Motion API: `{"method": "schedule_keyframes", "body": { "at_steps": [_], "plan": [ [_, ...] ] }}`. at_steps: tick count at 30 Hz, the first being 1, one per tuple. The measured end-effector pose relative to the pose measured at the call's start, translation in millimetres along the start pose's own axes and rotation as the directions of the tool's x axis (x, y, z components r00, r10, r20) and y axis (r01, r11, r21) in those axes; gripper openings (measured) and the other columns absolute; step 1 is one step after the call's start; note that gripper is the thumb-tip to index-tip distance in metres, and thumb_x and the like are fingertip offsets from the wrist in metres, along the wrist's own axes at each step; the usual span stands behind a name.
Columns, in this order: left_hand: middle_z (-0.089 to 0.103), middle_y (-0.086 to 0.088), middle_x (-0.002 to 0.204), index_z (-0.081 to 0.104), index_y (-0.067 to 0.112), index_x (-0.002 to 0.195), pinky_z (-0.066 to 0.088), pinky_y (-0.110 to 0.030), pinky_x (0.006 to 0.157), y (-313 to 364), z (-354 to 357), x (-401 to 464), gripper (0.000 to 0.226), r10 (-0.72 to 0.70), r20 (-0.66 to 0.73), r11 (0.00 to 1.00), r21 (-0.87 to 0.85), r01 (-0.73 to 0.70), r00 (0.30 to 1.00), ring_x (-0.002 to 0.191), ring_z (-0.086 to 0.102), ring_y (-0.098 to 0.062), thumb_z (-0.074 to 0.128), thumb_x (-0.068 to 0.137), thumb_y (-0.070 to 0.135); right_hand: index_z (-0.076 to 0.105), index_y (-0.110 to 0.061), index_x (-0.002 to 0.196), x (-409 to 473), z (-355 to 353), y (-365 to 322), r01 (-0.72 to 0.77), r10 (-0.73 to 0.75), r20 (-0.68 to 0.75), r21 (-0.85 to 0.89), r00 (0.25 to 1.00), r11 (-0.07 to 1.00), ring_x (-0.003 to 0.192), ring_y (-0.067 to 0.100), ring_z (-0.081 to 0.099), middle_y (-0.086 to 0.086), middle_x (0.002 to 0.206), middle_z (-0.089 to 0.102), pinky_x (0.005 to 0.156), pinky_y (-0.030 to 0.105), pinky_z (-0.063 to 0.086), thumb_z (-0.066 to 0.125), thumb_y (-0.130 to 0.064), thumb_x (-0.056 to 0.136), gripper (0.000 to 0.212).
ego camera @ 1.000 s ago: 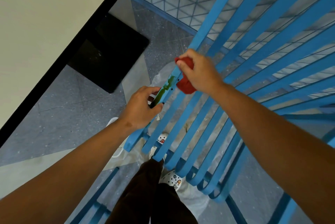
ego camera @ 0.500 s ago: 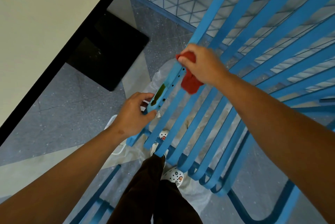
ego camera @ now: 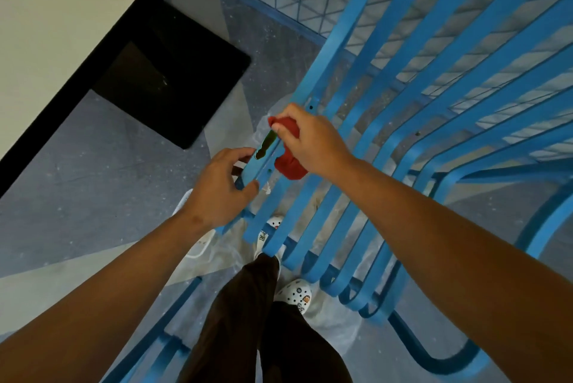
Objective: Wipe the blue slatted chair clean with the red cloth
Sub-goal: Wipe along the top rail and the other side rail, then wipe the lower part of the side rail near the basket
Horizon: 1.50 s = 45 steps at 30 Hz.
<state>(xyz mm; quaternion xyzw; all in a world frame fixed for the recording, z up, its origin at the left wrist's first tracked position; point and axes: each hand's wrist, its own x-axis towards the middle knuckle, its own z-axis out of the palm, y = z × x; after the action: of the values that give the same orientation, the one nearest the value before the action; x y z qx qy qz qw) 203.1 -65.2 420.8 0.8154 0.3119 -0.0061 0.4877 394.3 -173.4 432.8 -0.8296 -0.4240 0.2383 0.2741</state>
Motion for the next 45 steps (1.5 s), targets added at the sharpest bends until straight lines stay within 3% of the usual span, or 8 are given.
{"method": "schedule_keyframes", "body": {
  "at_steps": [5, 10, 14, 21, 29, 38, 41, 45],
  "plan": [
    [0.059, 0.008, 0.120, 0.059, 0.025, 0.131, 0.052, -0.008, 0.075, -8.4, -1.7, -8.0, 0.051, -0.005, -0.016, 1.000, -0.028, 0.005, 1.000, 0.099, 0.060, 0.006, 0.077, 0.085, 0.012, 0.062, -0.024, 0.107, 3.7, -8.0, -4.7, 0.042, -0.033, 0.130, -0.065, 0.991, 0.997, 0.082, 0.021, 0.064, -0.001, 0.091, 0.066, 0.068, 0.036, 0.053, 0.059, -0.044, 0.101, 0.022],
    [0.057, 0.011, 0.114, 0.061, 0.021, 0.128, 0.045, 0.001, 0.068, -14.1, -1.8, -19.9, 0.045, 0.014, -0.062, 1.000, -0.018, -0.015, 0.998, 0.095, 0.055, 0.021, 0.077, 0.087, 0.010, 0.064, -0.024, 0.108, 31.1, -29.3, 6.9, -0.040, 0.040, -0.003, -0.036, 0.999, 0.999, 0.093, 0.020, 0.065, 0.000, 0.101, 0.069, 0.082, 0.043, 0.057, 0.062, -0.043, 0.099, 0.021],
    [0.053, 0.024, 0.110, 0.062, 0.019, 0.130, 0.045, 0.001, 0.071, -16.1, 0.5, -24.2, 0.042, 0.027, -0.077, 1.000, -0.011, -0.028, 0.997, 0.097, 0.055, 0.022, 0.075, 0.090, 0.014, 0.062, -0.020, 0.107, 21.1, -17.0, 3.5, -0.084, 0.086, -0.070, 0.032, 0.994, 0.996, 0.089, 0.021, 0.066, 0.001, 0.096, 0.068, 0.078, 0.043, 0.057, 0.059, -0.041, 0.101, 0.022],
    [0.051, 0.018, 0.115, 0.059, 0.024, 0.132, 0.045, -0.003, 0.070, -11.7, 7.3, -25.6, 0.041, -0.043, -0.107, 0.999, 0.002, 0.043, 0.993, 0.095, 0.055, 0.015, 0.071, 0.094, 0.018, 0.060, -0.019, 0.107, -15.9, 20.1, -7.1, 0.004, -0.002, -0.019, 0.076, 1.000, 0.997, 0.080, 0.023, 0.069, 0.004, 0.089, 0.071, 0.068, 0.046, 0.058, 0.056, -0.043, 0.102, 0.025],
    [0.052, 0.020, 0.112, 0.060, 0.022, 0.132, 0.043, 0.001, 0.068, -10.6, 5.6, -24.6, 0.041, -0.034, -0.106, 0.999, -0.003, 0.034, 0.994, 0.093, 0.053, 0.024, 0.071, 0.093, 0.016, 0.059, -0.020, 0.108, -18.1, 20.5, -4.6, 0.033, -0.032, -0.011, 0.060, 0.999, 0.998, 0.079, 0.020, 0.069, 0.001, 0.087, 0.071, 0.068, 0.045, 0.058, 0.056, -0.045, 0.102, 0.025],
    [0.058, 0.013, 0.112, 0.059, 0.029, 0.120, 0.047, -0.006, 0.072, -5.8, -6.6, -8.2, 0.040, 0.099, -0.003, 0.993, 0.071, -0.098, 0.995, 0.099, 0.058, 0.006, 0.076, 0.087, 0.017, 0.064, -0.028, 0.108, -14.4, 4.2, -4.4, 0.010, -0.012, 0.058, 0.035, 0.998, 0.999, 0.084, 0.012, 0.066, -0.006, 0.092, 0.070, 0.075, 0.040, 0.057, 0.059, -0.050, 0.099, 0.025],
    [0.056, 0.012, 0.119, 0.057, 0.028, 0.132, 0.051, -0.014, 0.078, -6.7, -10.0, 7.0, 0.053, 0.160, 0.059, 0.979, 0.119, -0.166, 0.985, 0.103, 0.058, 0.001, 0.077, 0.084, 0.021, 0.068, -0.022, 0.099, -2.7, -13.6, -0.8, -0.129, 0.125, 0.035, 0.191, 0.992, 0.973, 0.085, 0.015, 0.066, -0.001, 0.091, 0.070, 0.082, 0.041, 0.055, 0.052, -0.049, 0.096, 0.031],
    [0.059, 0.016, 0.112, 0.060, 0.036, 0.125, 0.054, -0.013, 0.073, -6.1, -12.1, 24.2, 0.042, 0.239, 0.053, 0.967, 0.083, -0.243, 0.970, 0.097, 0.061, 0.002, 0.075, 0.085, 0.036, 0.069, -0.022, 0.097, 19.1, -56.3, -1.3, -0.150, 0.266, -0.150, 0.530, 0.952, 0.835, 0.088, 0.016, 0.062, 0.007, 0.101, 0.068, 0.082, 0.033, 0.050, 0.041, -0.022, 0.071, 0.038]
  ]
}}
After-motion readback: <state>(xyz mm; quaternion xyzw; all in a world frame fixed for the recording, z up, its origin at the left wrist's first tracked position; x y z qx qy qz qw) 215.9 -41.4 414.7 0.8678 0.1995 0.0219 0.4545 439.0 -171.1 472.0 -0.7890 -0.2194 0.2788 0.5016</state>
